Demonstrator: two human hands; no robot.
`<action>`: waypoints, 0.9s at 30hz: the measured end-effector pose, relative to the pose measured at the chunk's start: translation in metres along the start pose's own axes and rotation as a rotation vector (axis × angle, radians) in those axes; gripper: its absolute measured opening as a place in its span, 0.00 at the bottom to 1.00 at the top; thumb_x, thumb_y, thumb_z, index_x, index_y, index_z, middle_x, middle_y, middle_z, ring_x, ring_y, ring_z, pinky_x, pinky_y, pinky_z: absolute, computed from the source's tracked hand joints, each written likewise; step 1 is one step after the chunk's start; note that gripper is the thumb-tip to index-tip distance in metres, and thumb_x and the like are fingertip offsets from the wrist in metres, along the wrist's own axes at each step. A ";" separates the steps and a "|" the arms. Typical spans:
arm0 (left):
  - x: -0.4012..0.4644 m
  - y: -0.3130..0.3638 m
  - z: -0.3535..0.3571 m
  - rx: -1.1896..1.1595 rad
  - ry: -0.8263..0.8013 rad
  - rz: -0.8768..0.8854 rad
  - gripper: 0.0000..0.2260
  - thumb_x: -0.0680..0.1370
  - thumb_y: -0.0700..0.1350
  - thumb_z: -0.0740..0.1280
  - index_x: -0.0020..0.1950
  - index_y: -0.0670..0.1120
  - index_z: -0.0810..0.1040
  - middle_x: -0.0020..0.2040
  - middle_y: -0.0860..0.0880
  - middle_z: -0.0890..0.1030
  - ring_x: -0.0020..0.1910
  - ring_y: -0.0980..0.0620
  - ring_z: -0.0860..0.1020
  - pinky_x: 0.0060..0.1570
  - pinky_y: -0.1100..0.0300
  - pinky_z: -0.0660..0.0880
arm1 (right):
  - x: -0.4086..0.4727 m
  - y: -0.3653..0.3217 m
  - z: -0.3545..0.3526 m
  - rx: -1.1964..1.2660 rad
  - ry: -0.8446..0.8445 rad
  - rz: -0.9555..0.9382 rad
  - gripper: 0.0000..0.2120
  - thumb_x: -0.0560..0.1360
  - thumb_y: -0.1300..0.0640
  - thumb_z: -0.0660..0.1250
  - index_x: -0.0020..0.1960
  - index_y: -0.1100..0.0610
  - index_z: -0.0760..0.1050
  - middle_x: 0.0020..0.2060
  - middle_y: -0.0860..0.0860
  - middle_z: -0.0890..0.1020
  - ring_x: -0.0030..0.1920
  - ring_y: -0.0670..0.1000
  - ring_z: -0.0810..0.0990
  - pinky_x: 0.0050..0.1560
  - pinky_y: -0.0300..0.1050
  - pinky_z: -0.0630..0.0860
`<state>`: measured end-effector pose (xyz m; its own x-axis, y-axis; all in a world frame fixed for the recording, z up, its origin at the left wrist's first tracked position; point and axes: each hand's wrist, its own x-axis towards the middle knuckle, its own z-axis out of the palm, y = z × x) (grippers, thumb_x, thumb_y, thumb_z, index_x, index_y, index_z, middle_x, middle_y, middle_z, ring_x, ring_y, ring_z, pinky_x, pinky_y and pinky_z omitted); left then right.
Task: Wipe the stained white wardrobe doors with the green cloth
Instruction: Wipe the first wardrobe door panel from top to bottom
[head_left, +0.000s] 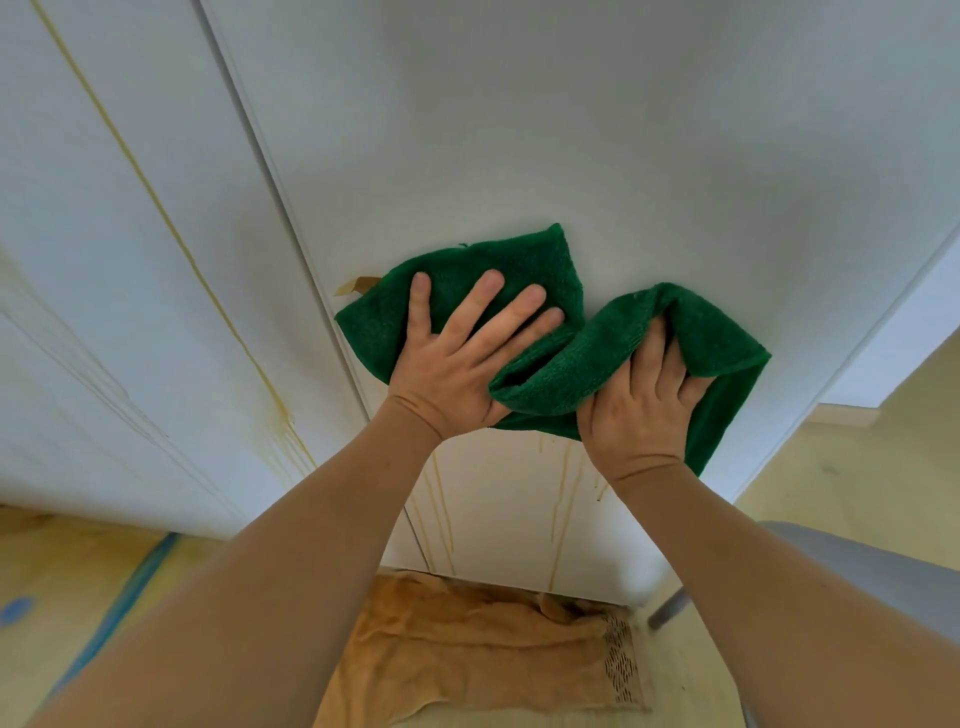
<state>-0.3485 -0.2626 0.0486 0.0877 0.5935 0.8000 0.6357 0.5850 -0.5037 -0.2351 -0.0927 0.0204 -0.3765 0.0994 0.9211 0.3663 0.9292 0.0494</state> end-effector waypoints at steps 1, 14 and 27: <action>0.000 0.000 -0.001 -0.013 0.000 -0.002 0.34 0.80 0.66 0.51 0.83 0.53 0.52 0.83 0.54 0.45 0.82 0.47 0.45 0.76 0.33 0.39 | -0.001 0.000 -0.003 0.018 -0.023 -0.001 0.25 0.84 0.48 0.43 0.71 0.62 0.63 0.68 0.61 0.62 0.64 0.62 0.64 0.67 0.63 0.54; 0.006 0.004 -0.030 -0.070 -0.221 -0.091 0.32 0.81 0.64 0.55 0.83 0.56 0.50 0.83 0.56 0.49 0.82 0.50 0.46 0.77 0.34 0.43 | 0.024 0.035 -0.033 0.178 -0.016 -0.356 0.25 0.75 0.49 0.68 0.67 0.60 0.69 0.64 0.55 0.67 0.62 0.57 0.67 0.59 0.56 0.64; 0.001 0.037 -0.038 -0.036 -0.266 -0.458 0.33 0.82 0.64 0.55 0.81 0.47 0.54 0.80 0.45 0.56 0.79 0.36 0.54 0.73 0.27 0.54 | 0.028 0.043 -0.022 0.362 0.218 -0.605 0.22 0.77 0.56 0.68 0.69 0.59 0.69 0.67 0.54 0.68 0.67 0.55 0.69 0.68 0.52 0.62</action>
<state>-0.2956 -0.2616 0.0432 -0.3998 0.4042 0.8227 0.5895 0.8006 -0.1068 -0.2109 -0.0578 0.0567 -0.2325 -0.5056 0.8309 -0.1696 0.8623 0.4772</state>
